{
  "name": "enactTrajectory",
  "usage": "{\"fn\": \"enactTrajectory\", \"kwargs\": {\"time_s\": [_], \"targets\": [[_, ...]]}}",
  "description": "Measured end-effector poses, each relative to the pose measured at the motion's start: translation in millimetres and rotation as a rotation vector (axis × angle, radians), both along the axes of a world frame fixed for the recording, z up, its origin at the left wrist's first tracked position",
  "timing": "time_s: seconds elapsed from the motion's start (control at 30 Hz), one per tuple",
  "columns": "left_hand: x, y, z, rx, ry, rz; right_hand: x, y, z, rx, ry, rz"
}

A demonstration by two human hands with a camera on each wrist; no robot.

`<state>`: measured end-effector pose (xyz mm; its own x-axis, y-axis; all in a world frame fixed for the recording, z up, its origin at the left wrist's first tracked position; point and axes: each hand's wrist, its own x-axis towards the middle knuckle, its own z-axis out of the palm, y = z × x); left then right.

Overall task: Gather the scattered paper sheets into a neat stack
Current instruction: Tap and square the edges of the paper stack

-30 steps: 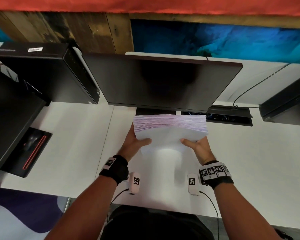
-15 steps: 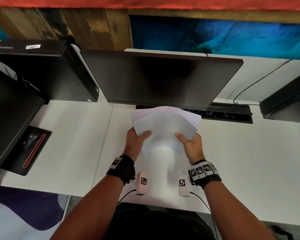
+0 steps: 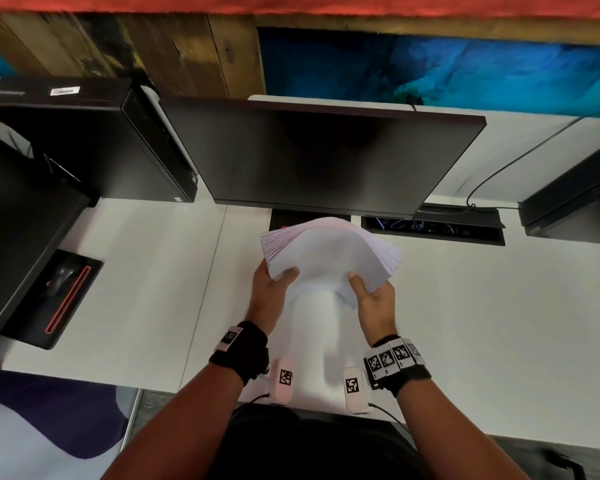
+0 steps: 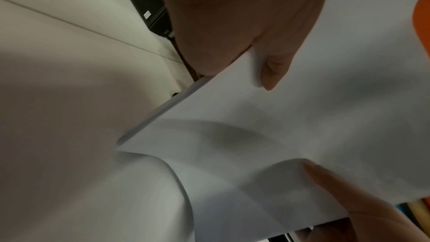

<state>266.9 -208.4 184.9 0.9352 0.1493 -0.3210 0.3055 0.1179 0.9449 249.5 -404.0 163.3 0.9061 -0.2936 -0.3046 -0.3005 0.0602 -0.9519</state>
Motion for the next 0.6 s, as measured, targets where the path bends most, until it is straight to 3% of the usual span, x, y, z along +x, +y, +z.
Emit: {"fn": "enactTrajectory", "kwargs": {"time_s": [0.4, 0.6], "targets": [[3, 15, -2, 0.087, 0.122, -0.089, 1, -11, -8, -0.028, 0.079, 0.098], [-33, 25, -50, 0.164, 0.412, -0.136, -35, -3, -42, -0.116, 0.348, 0.234]]}}
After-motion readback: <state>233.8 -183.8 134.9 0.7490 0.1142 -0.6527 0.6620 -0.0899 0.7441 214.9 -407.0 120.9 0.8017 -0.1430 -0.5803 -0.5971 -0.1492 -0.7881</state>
